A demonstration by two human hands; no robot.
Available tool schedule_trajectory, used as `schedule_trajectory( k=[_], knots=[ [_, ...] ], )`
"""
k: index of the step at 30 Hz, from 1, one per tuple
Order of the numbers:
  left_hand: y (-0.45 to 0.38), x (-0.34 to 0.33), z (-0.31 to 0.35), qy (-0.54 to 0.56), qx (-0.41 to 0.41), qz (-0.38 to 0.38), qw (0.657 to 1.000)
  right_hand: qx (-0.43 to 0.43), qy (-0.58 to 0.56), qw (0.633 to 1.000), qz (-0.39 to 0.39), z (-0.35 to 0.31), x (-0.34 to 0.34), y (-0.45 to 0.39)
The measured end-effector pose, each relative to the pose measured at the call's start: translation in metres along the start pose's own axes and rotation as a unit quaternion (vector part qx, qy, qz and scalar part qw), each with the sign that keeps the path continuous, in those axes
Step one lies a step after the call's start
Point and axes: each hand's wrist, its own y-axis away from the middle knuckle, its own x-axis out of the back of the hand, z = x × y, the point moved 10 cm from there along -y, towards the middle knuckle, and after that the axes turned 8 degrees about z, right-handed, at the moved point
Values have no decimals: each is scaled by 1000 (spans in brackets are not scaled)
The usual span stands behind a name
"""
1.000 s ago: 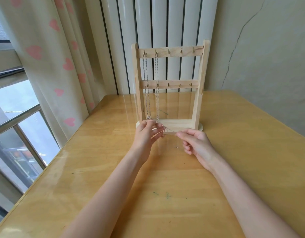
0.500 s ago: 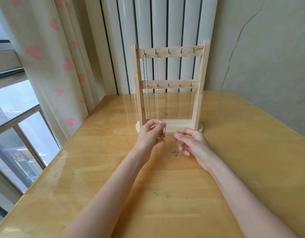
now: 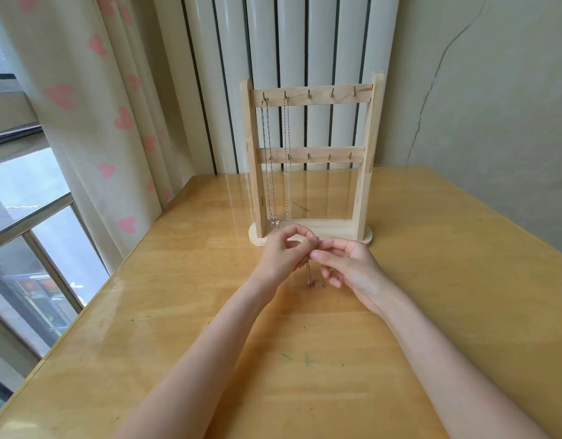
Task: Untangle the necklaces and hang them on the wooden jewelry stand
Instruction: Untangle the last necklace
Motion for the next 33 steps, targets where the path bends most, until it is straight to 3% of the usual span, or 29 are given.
schedule_trajectory(
  k=[4,7,11,13,15,18,22,28,33],
  knots=[
    [0,-2,4,-19,-24,-6,1000,-9,3,1000,19,1,3,-1],
    [-2,-2,3,-50,-35,-1,998,-30,-81,994,67,2,19,-3],
    [-4,-5,-2,-220,-78,0,972,-35,-123,988,89,1,29,-4],
    [-6,-3,-6,-238,-74,16,968,-40,-138,986,81,1,27,-5],
    [-8,5,-8,-177,-40,46,982,-45,-133,988,66,1,22,-5],
    [-7,13,-19,15,66,56,996,-42,-106,992,45,2,16,-5],
    [-1,1,-25,228,165,18,959,-29,-165,986,21,-2,9,-5],
    [-2,-3,-18,146,113,6,983,-36,-210,977,17,-2,12,-4],
    [6,-20,-26,94,139,-99,981,-18,-213,976,47,-4,23,-5]
  ],
)
